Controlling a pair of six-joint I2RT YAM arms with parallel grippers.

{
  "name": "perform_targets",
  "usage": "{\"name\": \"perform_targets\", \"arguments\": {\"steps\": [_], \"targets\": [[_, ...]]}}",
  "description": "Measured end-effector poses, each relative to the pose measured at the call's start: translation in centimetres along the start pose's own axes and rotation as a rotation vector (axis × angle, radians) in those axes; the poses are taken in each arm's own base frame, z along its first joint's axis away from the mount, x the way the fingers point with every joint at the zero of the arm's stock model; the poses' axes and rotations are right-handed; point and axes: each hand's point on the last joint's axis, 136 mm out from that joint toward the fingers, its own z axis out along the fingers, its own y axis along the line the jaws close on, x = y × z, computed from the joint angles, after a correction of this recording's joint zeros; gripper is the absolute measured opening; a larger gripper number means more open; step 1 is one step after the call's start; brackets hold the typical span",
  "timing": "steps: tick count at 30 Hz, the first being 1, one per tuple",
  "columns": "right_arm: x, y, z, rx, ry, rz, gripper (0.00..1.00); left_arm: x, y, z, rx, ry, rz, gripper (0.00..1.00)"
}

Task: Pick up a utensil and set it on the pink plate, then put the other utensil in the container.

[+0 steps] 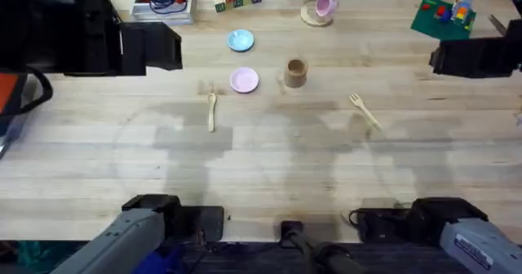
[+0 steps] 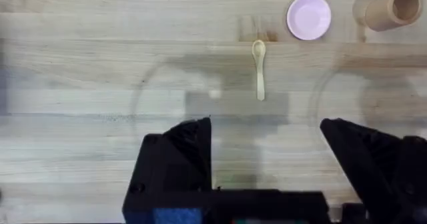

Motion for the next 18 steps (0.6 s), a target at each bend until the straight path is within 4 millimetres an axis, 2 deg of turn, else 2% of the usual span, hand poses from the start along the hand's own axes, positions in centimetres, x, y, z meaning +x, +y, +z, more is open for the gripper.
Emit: {"name": "perform_targets", "arguments": {"steps": [8,18], "targets": [[0.0,0.0,0.0,0.000,0.000,0.000,0.996,-0.2,-0.5,0.6,0.030,0.026,-0.006,0.995],[0.0,0.0,0.0,0.000,0.001,0.000,0.996,-0.7,-0.8,4.2,0.041,0.140,-0.024,0.995]]}}
